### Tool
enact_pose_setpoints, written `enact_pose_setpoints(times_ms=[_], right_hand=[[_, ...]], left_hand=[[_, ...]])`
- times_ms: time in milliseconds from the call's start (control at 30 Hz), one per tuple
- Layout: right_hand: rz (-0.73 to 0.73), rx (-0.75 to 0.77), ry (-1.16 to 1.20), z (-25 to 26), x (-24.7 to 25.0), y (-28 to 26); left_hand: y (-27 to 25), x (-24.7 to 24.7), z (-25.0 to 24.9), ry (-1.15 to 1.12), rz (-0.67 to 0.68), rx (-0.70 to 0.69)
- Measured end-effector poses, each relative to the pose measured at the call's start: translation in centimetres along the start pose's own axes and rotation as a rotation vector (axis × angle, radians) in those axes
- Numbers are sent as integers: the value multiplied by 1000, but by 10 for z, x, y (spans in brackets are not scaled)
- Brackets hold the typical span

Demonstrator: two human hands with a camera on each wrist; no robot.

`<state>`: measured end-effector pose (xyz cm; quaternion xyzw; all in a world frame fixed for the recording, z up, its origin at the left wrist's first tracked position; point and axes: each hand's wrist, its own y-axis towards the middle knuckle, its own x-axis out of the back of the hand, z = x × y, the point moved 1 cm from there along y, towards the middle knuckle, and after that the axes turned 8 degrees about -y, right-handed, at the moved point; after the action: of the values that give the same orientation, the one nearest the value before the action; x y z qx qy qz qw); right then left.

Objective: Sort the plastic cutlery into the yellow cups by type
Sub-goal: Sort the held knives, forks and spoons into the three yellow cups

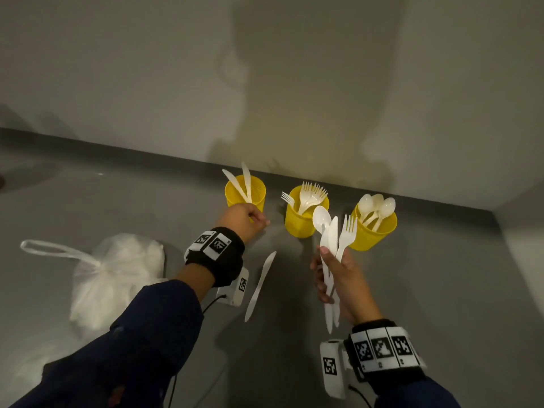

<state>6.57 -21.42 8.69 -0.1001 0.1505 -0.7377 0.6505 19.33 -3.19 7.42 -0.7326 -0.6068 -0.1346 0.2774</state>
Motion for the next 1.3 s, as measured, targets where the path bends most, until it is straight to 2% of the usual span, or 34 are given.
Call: enact_pose_setpoints(times_ms=[100,233,300,400,467,533,667,733,833,1033,1133,1200,1300], right_hand=[[-31,-34,-15,-8,7,-3],[-67,-72,-56,-16,13,-8],[-76,-78,-58,-17,16,-10],[-90,-83,-49,-16,16,-8],[-95,-73,-45,-13,14,-7],[-106,-53,-57,-9,13,-6],[-129,-39,-68,-3,13,-5],[-127,-38,-72,-2,12,-4],[-97,-37,-80,-2,9,-3],[-84,-18,-91,1,10,-4],[-107,-16,-77,4,11,-5],[-123,-21,-59,5,13,-5],[-145,0,-35,5,16,-5]], left_hand=[[-19,-26,22,251,233,42],[-36,-47,39,520,391,77],[-39,-52,43,587,433,113],[-39,-52,44,597,427,137],[-37,-45,38,547,373,118],[-31,-31,24,386,242,56],[-11,20,-15,-345,-120,-57],[4,42,-27,-526,-267,-107],[27,56,-36,-465,-334,-101],[47,44,-8,-56,-244,3],[24,28,-13,-113,-288,-27],[-1,2,-25,-239,-147,-44],[-36,-45,-47,-300,208,-74]])
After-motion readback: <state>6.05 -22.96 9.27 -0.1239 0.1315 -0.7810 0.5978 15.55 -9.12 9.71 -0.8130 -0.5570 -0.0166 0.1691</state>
